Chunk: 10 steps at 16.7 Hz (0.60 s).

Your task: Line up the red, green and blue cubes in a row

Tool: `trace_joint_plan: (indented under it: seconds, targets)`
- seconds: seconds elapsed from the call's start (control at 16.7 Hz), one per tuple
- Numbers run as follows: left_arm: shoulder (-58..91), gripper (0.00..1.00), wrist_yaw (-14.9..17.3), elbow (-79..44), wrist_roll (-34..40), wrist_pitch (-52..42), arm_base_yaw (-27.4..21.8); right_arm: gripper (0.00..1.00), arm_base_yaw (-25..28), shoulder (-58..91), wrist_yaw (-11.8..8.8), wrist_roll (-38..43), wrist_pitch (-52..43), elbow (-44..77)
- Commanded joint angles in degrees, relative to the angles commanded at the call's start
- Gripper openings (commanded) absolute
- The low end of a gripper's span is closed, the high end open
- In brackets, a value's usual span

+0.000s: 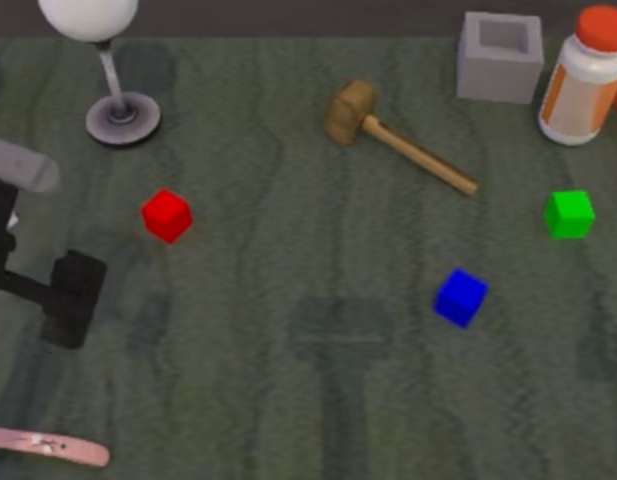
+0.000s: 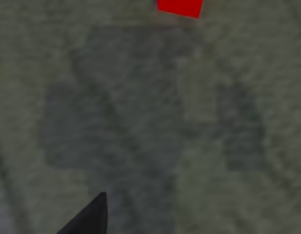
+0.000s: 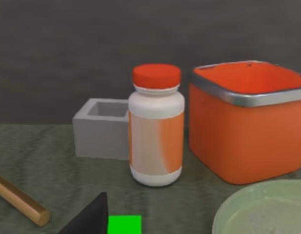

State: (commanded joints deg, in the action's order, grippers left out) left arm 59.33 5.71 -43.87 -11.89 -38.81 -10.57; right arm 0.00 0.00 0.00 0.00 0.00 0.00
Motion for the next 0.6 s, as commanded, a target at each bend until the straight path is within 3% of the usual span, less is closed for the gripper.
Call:
trace_joint_plan:
  seconds: [0.3, 0.6]
  targets:
    - [30.09, 1.0, -0.28, -24.13, -4.75, -18.75, -3.34, 1.0, 0.0, 0.0, 0.0, 0.0, 0.0, 0.0]
    - [54.75, 1.0, -2.18, -48.78, -7.87, -30.99, -4.85, 1.0, 0.0, 0.0, 0.0, 0.0, 0.0, 0.0]
